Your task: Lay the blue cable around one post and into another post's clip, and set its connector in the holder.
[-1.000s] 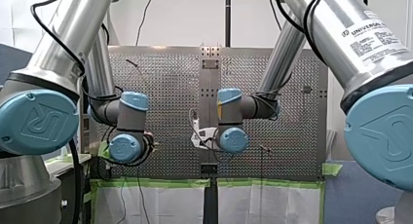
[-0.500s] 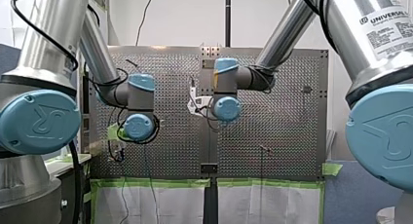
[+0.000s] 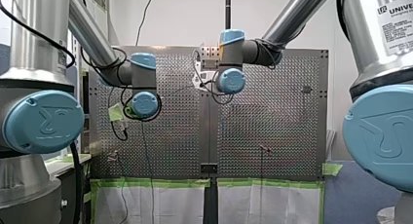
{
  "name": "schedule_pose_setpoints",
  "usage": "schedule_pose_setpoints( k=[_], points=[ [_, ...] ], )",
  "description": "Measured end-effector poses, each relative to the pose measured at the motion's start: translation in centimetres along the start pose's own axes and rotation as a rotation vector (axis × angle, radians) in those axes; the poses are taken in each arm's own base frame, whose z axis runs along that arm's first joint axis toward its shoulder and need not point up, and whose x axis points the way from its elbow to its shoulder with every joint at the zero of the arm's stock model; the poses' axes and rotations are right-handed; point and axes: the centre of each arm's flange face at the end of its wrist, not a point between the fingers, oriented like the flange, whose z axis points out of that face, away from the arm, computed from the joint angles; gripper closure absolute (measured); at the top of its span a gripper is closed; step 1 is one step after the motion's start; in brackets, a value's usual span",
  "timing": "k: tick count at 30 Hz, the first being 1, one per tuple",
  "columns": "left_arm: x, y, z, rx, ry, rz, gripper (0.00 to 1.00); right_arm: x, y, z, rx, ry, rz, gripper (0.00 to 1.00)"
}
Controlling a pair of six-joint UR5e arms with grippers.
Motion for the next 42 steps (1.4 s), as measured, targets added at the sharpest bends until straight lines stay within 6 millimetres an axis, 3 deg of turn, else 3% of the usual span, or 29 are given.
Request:
schedule_pose_setpoints(
  k=[5, 17, 28, 34, 42],
  points=[
    [-2.0, -0.3, 0.2, -0.01, -0.015, -0.017, 0.0, 2.4, 0.4, -0.7, 0.012, 0.0, 0.001, 0.99],
    [-7.5, -2.2, 1.6, -0.009, -0.063, -0.069, 0.0, 4.3, 0.2, -0.1, 0.056, 0.01, -0.004, 0.99],
    [-9.5, -1.7, 3.2, -0.052, -0.045, -0.034, 0.0, 6.2, 0.0, 1.3, 0.062, 0.03, 0.001, 0.99],
    [-11.8, -1.1, 4.1, -0.049, -0.052, -0.051, 0.0, 6.3, -0.2, 2.0, 0.077, 0.026, -0.005, 0.99],
    [-14.9, -1.1, 6.5, -0.045, -0.061, -0.104, 0.0, 4.5, -1.9, 4.1, 0.147, -0.048, -0.046, 0.99]
  ],
)
